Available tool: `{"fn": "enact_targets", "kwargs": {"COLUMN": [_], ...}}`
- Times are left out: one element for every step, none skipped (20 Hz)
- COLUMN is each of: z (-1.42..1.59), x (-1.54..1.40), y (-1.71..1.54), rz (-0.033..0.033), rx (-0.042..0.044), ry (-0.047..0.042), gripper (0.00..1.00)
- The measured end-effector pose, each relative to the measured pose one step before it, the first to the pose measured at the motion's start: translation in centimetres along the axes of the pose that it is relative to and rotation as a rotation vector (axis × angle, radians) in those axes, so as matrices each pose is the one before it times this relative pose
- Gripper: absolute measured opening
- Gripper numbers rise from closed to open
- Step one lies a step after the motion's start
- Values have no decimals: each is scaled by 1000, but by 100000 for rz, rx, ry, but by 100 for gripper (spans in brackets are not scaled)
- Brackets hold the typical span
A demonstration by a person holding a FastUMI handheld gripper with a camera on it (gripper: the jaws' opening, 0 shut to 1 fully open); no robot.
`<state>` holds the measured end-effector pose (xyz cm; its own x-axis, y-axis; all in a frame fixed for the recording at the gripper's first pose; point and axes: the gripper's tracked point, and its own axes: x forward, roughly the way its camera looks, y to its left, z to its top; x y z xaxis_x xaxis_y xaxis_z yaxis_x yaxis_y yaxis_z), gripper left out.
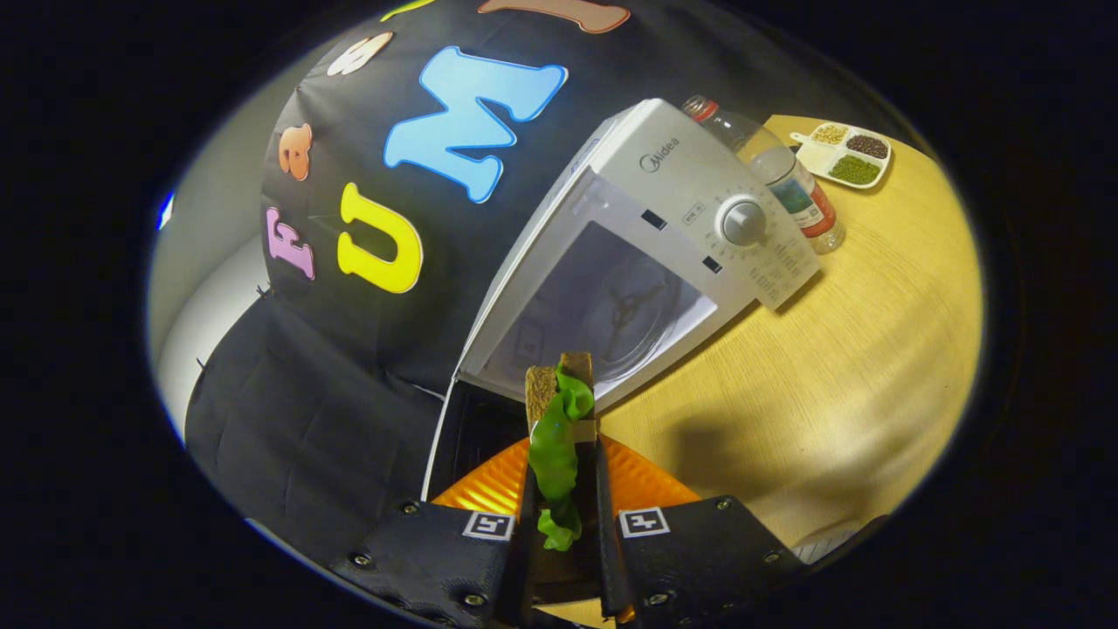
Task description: Open the microwave, put the food inside, and close the microwave door.
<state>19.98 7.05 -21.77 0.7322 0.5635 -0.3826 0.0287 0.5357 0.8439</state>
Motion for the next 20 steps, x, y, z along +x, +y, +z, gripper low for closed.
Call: {"fn": "enact_targets", "kwargs": {"z": [190, 302, 284, 208, 146, 349, 286, 270, 159, 159, 6, 218, 10, 32, 179, 201, 248, 300, 116, 223], "x": [951, 912, 1037, 1004, 920, 1016, 968, 946, 965, 970, 868, 931, 931, 903, 805, 814, 652, 629, 769, 743], "y": [-342, -328, -257, -278, -255, -243, -76, -83, -50, -18, -136, -12, -33, -118, -62, 23, -59, -58, -248, -330], "rz": [-127, 166, 261, 278, 36, 361, 587, 449, 297, 535, 351, 231, 275, 253, 109, 168, -69, -257, -432, -860], "rx": [861, 1166, 1374, 1283, 1064, 265, 48, -139, -45, 274, 686, 384, -584, -775, -348, -22, 97, -526, -704, -652], "ry": [-666, -957, -1255, -782, -1161, -1588, -2173, -2324, -1706, -1391, -907, -1226, -1609, -1607, -1615, -1633, -2153, -2742, -2235, -1632], "gripper": [29, 29, 29, 29, 29, 29, 29, 29, 29, 29, 29, 29, 29, 29, 29, 29, 29, 29, 29, 29]}}
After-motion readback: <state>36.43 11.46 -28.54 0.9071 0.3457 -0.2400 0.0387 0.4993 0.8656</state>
